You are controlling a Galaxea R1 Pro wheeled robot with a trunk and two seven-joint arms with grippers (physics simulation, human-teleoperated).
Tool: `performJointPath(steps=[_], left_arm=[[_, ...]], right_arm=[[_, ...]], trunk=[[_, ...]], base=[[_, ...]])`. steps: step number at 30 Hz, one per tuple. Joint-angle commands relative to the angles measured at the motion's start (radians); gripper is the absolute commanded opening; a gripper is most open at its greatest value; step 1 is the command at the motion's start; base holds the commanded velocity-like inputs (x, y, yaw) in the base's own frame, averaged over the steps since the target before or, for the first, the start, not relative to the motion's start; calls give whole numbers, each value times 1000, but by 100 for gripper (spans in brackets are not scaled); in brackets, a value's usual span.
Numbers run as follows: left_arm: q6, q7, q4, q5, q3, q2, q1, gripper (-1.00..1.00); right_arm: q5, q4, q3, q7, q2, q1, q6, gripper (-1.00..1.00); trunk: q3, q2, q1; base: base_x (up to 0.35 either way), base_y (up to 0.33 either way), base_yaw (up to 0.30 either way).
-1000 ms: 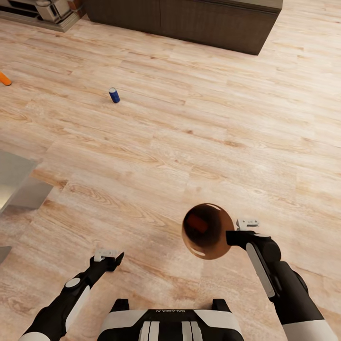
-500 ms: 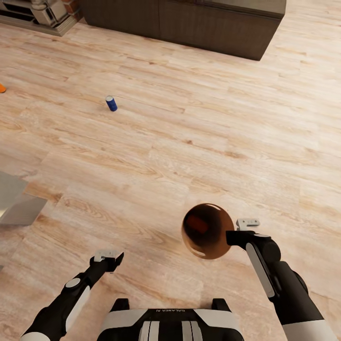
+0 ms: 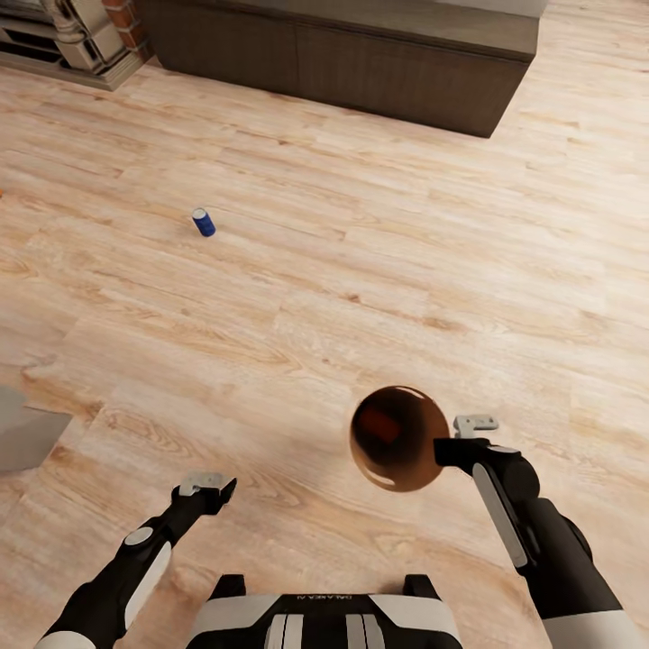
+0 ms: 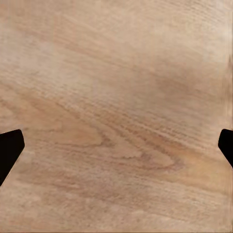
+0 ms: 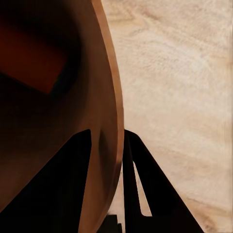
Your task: Put the three can of soda from the living room inside the tash can in the kitchen.
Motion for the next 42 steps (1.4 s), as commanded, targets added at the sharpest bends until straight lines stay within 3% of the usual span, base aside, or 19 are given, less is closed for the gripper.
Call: performJointPath(steps=[1, 3, 6, 7, 10, 16, 23, 42], left_arm=[[4, -1, -8, 1, 0, 1, 0, 100], [28, -4, -47, 5, 1, 4, 0, 100], [121, -5, -147, 8, 2, 7, 1, 100], [201, -5, -244, 9, 6, 9, 1, 100], [353, -8, -429, 9, 80, 10, 1, 100], [483, -28, -594, 23, 197, 11, 1, 100], [522, -32, -654, 42, 215, 1, 1, 100], [524, -29, -655, 42, 211, -3, 2, 100]], right_arm=[[-16, 0, 1, 4, 0, 1, -3, -100], [-14, -1, 2, 8, -1, 3, -6, -100], [-13, -2, 2, 10, -1, 5, -8, -100], [-12, -4, 3, 10, -2, 5, -8, -100], [-12, -15, 5, 11, -1, 6, -9, -100], [-11, -38, 5, 21, -1, 6, -8, -100], [-10, -62, 4, 23, 0, 18, -9, -100], [-12, -68, 5, 23, 4, 29, -9, -100]], trunk=[[2, 0, 0], [5, 0, 0], [9, 0, 0], [11, 0, 0], [15, 0, 0], [24, 0, 0], [35, 0, 0], [65, 0, 0]], base=[[319, -102, 0], [319, -102, 0], [320, -102, 0], [319, -102, 0], [320, -102, 0], [319, -102, 0], [294, -82, 0], [52, -5, 0]])
